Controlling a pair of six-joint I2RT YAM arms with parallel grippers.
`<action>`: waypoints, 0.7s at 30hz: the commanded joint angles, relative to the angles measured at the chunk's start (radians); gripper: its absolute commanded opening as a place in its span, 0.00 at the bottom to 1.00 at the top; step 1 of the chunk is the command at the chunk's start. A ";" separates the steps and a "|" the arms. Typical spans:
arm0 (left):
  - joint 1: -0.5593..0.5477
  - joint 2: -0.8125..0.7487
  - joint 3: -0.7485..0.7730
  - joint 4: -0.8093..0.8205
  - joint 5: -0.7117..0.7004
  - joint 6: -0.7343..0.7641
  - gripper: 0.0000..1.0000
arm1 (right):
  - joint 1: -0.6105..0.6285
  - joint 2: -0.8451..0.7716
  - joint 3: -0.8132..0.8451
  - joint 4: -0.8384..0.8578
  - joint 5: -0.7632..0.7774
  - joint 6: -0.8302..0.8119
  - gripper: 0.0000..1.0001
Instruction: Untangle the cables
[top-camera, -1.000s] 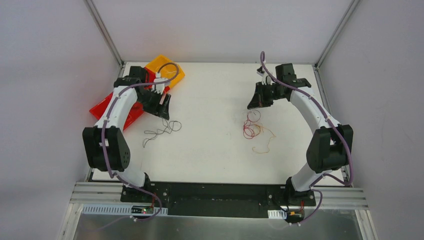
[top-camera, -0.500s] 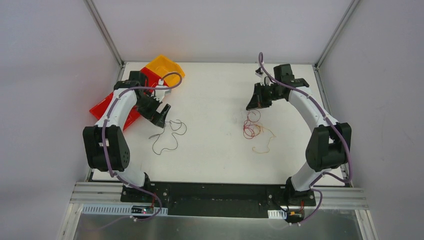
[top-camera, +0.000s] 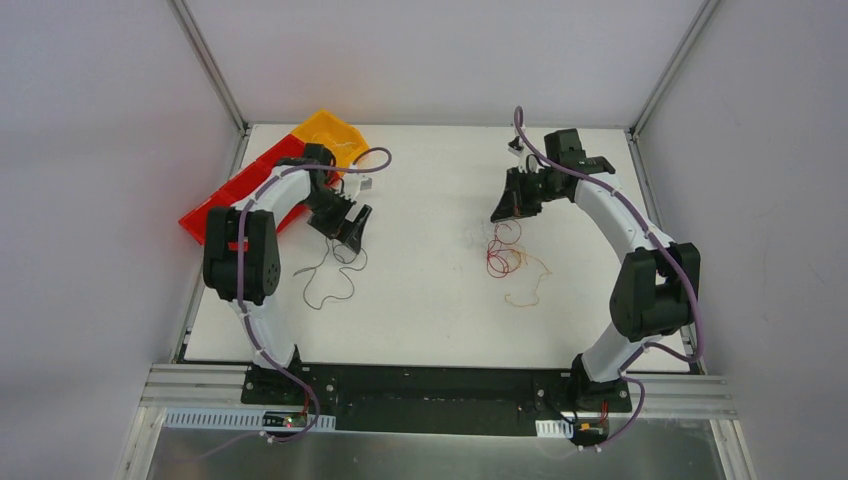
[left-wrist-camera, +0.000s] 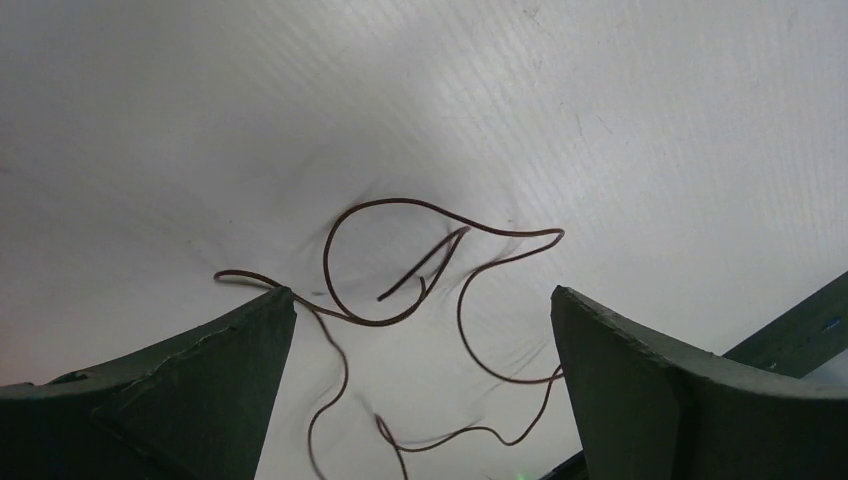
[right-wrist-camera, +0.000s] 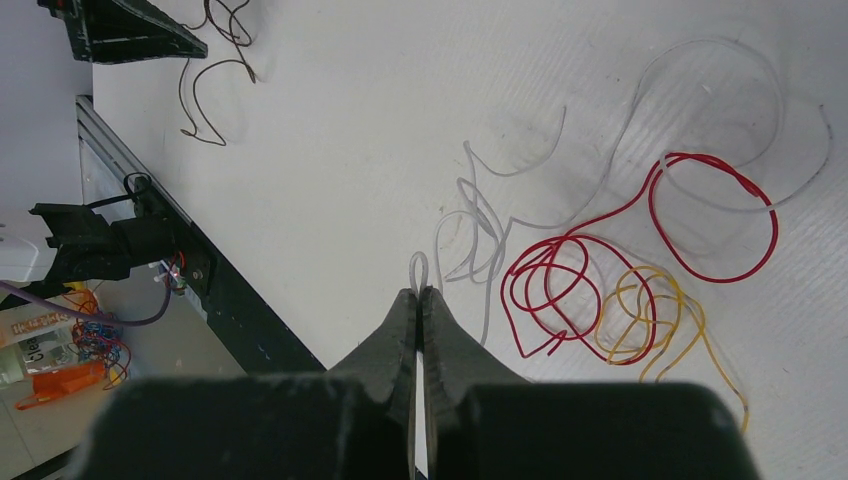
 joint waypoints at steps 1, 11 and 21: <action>-0.033 0.010 -0.017 -0.001 -0.022 0.016 0.99 | 0.006 0.005 0.001 -0.015 -0.014 0.002 0.00; -0.136 -0.121 -0.220 -0.001 -0.128 -0.023 0.98 | 0.006 -0.011 -0.023 -0.028 -0.010 -0.018 0.00; -0.312 -0.110 -0.361 0.147 -0.440 -0.195 0.73 | 0.005 -0.008 -0.023 -0.030 -0.001 -0.025 0.00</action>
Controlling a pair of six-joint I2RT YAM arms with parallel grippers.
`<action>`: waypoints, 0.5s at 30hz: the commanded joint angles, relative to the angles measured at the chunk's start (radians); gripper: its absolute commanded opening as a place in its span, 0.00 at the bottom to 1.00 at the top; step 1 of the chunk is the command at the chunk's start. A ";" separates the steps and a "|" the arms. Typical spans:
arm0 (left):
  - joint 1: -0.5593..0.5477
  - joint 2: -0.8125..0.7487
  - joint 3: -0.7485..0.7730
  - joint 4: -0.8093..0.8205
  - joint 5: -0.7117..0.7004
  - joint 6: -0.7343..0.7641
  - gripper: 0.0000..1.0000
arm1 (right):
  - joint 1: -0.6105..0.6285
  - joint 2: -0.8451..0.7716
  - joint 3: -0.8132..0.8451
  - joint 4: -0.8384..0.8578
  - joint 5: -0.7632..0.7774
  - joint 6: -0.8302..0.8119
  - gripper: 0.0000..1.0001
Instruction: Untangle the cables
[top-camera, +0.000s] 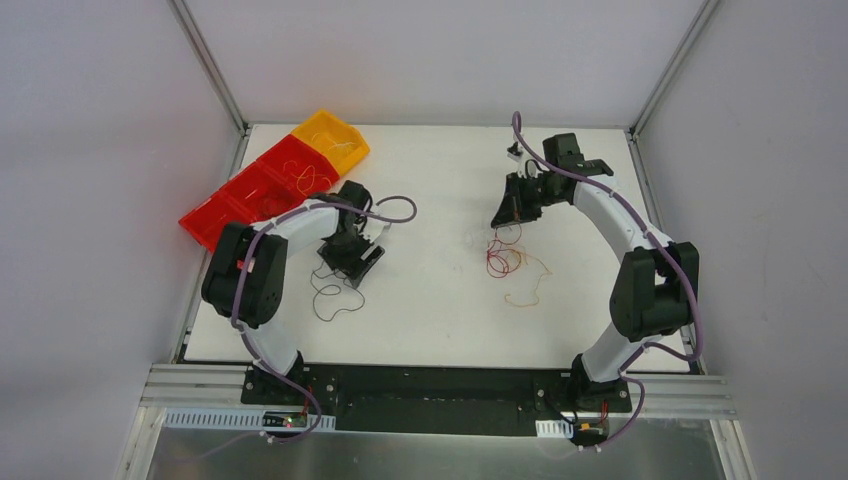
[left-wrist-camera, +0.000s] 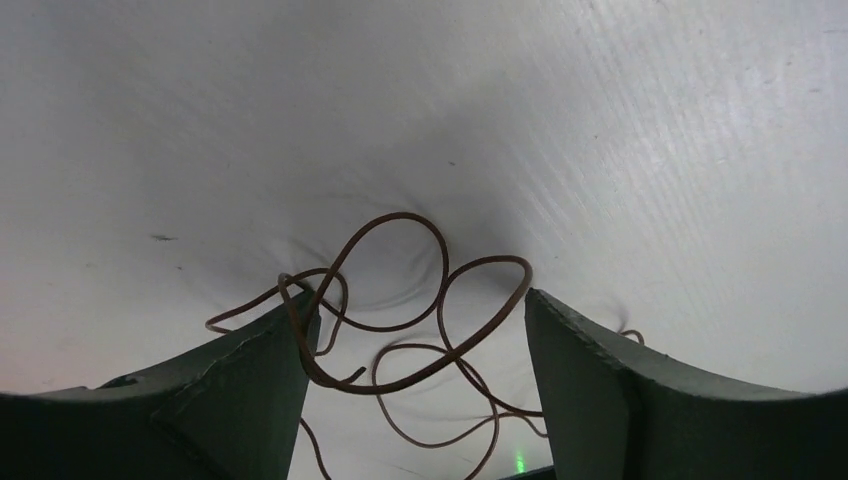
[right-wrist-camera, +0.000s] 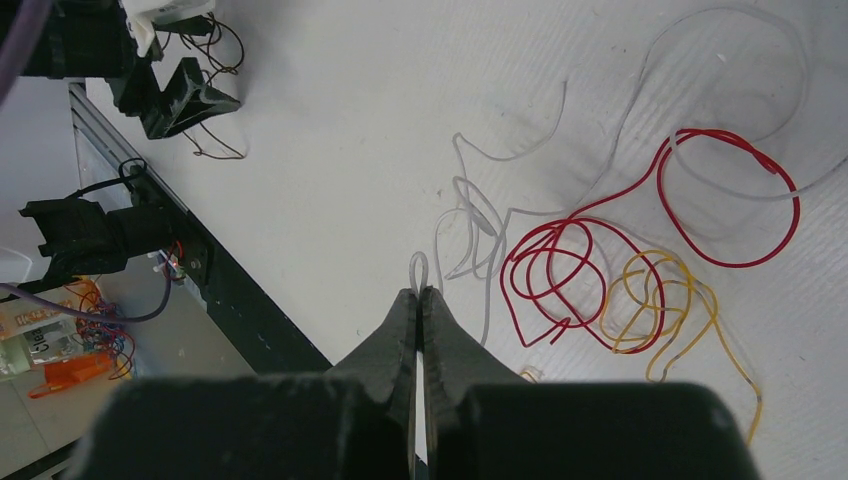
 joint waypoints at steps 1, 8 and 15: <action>-0.106 -0.016 -0.103 0.084 -0.199 -0.107 0.69 | 0.003 -0.012 -0.002 -0.015 0.001 -0.020 0.00; -0.130 -0.044 -0.149 0.106 -0.229 -0.130 0.14 | 0.003 -0.041 -0.028 -0.019 0.014 -0.029 0.00; 0.002 -0.192 0.038 0.007 -0.026 -0.076 0.00 | 0.003 -0.049 -0.023 -0.023 0.015 -0.036 0.00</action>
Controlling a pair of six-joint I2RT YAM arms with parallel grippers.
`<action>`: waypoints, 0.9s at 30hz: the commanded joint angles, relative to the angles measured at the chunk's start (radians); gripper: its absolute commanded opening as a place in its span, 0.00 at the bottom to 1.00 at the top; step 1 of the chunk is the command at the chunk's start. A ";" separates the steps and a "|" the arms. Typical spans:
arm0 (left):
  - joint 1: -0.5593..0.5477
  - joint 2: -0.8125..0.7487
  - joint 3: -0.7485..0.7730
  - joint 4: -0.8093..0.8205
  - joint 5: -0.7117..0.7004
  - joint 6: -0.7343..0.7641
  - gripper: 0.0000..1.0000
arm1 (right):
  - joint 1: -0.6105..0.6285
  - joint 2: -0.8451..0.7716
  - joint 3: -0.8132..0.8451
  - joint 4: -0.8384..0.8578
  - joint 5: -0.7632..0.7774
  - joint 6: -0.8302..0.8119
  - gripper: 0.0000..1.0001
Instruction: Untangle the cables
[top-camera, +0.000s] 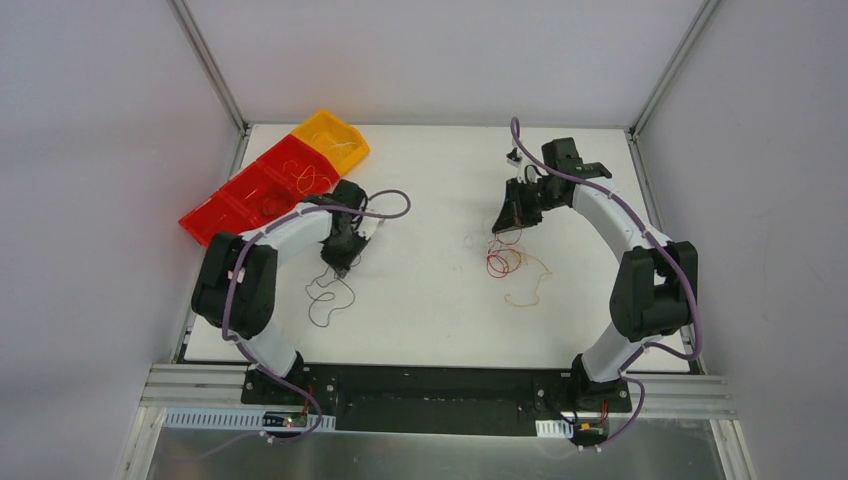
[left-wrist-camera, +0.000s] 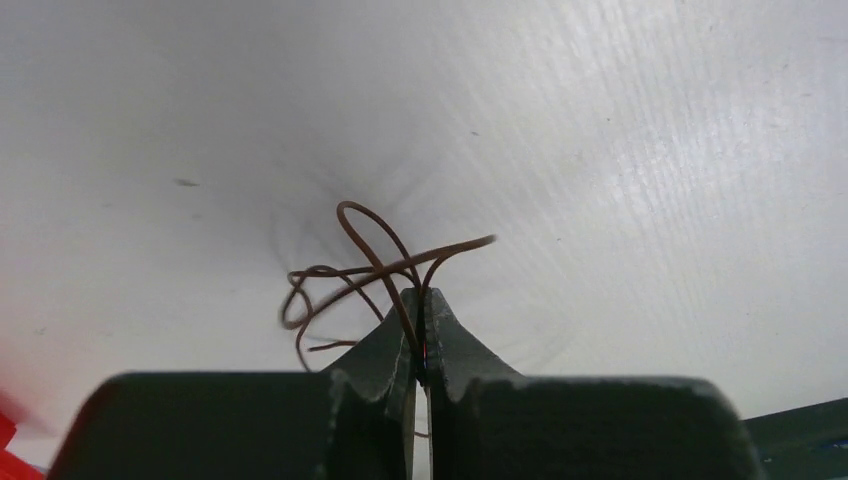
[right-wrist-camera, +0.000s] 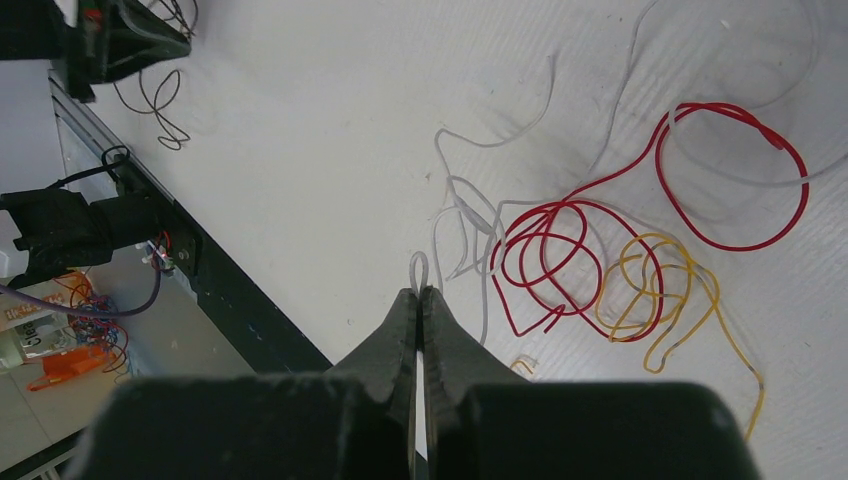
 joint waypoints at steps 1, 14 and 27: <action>0.073 -0.139 0.159 -0.084 0.104 0.046 0.00 | 0.003 -0.048 0.012 -0.015 0.002 -0.018 0.00; 0.457 -0.019 0.891 -0.325 0.228 0.144 0.00 | 0.003 -0.041 0.018 -0.005 -0.006 -0.015 0.00; 0.690 0.254 1.048 -0.237 0.304 0.154 0.00 | 0.004 -0.030 0.023 -0.015 0.002 -0.014 0.00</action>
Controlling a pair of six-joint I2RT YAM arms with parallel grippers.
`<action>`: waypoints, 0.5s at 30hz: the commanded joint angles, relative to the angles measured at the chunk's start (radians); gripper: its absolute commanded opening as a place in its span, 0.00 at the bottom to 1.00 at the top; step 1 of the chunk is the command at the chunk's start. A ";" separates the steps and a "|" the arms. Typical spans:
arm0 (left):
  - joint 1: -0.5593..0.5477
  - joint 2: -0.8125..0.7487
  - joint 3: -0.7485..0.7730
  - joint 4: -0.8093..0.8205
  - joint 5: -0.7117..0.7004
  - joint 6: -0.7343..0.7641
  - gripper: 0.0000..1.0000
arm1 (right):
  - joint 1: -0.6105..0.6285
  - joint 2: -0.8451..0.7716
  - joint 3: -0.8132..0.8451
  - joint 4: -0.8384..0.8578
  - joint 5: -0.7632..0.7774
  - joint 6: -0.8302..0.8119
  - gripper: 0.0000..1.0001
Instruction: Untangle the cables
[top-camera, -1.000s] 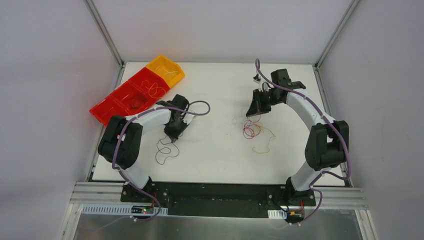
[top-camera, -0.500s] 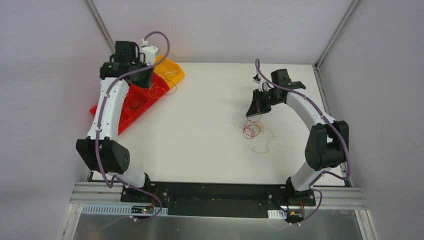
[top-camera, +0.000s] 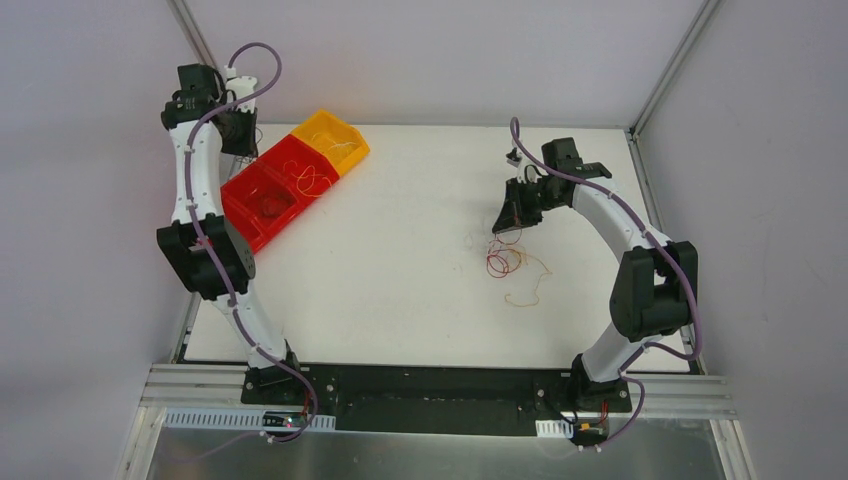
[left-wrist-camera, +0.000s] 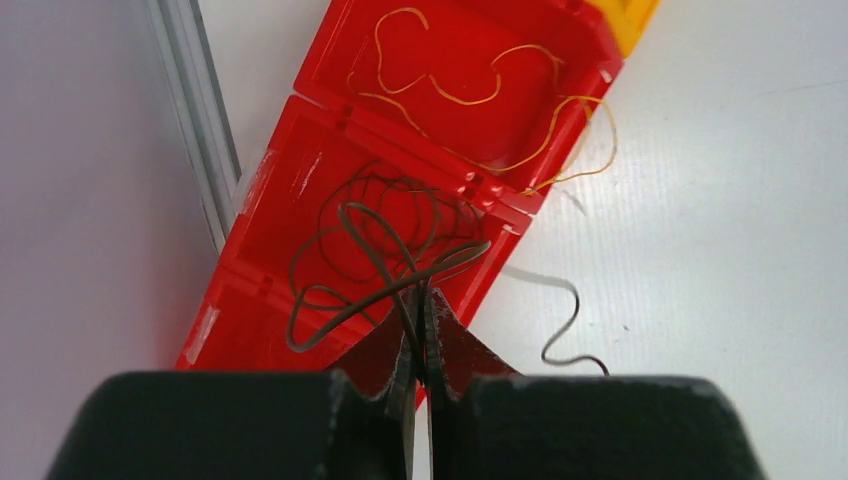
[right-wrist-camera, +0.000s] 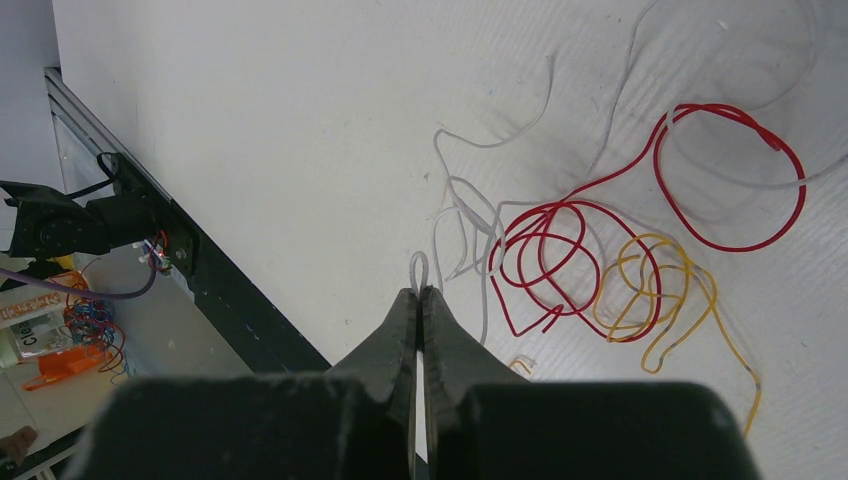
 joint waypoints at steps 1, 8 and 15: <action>0.063 0.044 0.022 0.028 0.072 0.027 0.00 | 0.004 -0.030 0.022 -0.015 0.003 -0.008 0.00; 0.100 0.149 -0.048 0.117 0.061 0.105 0.00 | 0.005 -0.013 0.039 -0.032 0.011 -0.013 0.00; 0.104 0.248 -0.106 0.180 0.051 0.210 0.00 | 0.005 0.011 0.060 -0.059 0.016 -0.027 0.00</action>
